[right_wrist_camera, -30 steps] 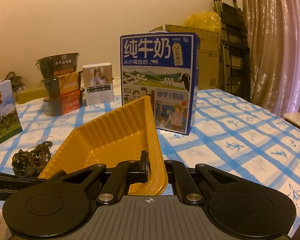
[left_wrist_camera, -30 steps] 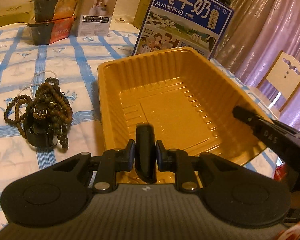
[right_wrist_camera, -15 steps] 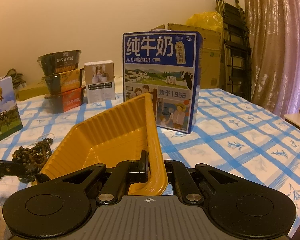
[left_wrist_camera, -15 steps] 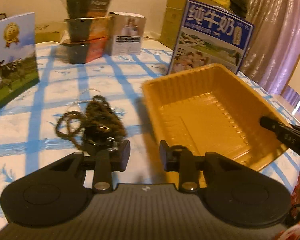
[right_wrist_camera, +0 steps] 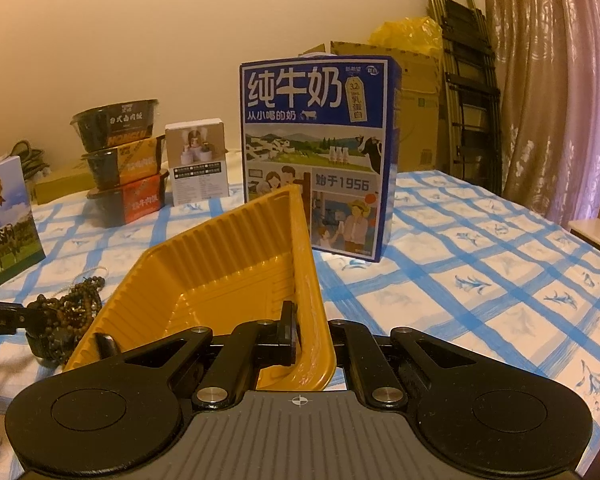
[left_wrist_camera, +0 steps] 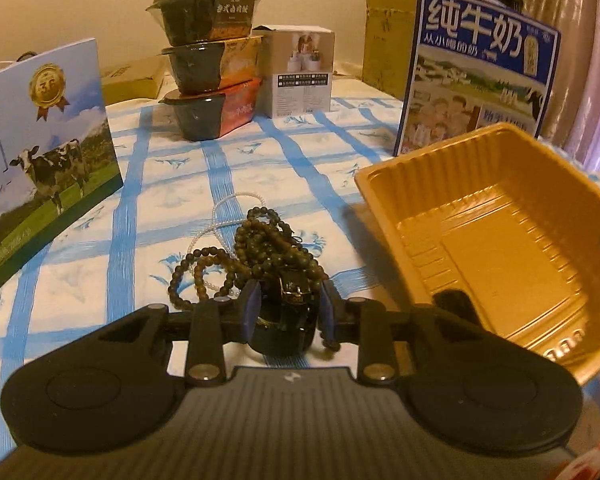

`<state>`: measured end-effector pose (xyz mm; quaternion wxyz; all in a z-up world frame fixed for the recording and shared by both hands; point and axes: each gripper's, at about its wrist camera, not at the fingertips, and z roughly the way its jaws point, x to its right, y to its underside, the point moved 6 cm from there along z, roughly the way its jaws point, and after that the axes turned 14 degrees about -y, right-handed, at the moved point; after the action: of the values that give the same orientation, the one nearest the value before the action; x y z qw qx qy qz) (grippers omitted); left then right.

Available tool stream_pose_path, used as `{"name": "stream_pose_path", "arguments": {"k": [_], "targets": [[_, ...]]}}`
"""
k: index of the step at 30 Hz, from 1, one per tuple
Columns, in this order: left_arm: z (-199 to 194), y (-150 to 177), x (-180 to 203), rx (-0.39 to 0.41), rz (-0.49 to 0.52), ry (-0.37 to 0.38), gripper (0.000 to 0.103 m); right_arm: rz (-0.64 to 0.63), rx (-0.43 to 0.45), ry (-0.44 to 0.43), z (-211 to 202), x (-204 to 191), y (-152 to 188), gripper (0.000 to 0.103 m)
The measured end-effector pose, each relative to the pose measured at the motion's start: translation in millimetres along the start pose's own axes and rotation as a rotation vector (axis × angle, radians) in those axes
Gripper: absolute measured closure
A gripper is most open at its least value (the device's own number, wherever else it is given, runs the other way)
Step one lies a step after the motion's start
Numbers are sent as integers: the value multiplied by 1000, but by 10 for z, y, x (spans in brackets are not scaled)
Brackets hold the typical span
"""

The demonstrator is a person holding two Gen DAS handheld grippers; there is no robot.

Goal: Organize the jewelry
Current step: 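Carry the black watch over the orange tray with the left gripper while the right gripper holds the tray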

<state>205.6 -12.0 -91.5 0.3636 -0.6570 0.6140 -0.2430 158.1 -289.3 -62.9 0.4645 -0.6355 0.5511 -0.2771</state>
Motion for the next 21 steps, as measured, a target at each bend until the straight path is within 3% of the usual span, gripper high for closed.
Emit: {"name": "stream_pose_path", "arguments": {"k": [1, 3, 6, 15, 21], "targets": [[26, 7, 5, -5, 3, -1, 76, 2, 0, 0, -3, 5, 2, 98], [54, 8, 2, -7, 3, 5, 89, 5, -2, -1, -1, 12, 6, 98], [-1, -23, -65, 8, -14, 12, 89, 10, -4, 1, 7, 29, 12, 98], [-410, -56, -517, 6, -185, 98, 89, 9, -2, -3, 7, 14, 3, 98], [-628, -69, -589, -4, -221, 144, 89, -5, -4, -8, 0, -32, -9, 98]]}}
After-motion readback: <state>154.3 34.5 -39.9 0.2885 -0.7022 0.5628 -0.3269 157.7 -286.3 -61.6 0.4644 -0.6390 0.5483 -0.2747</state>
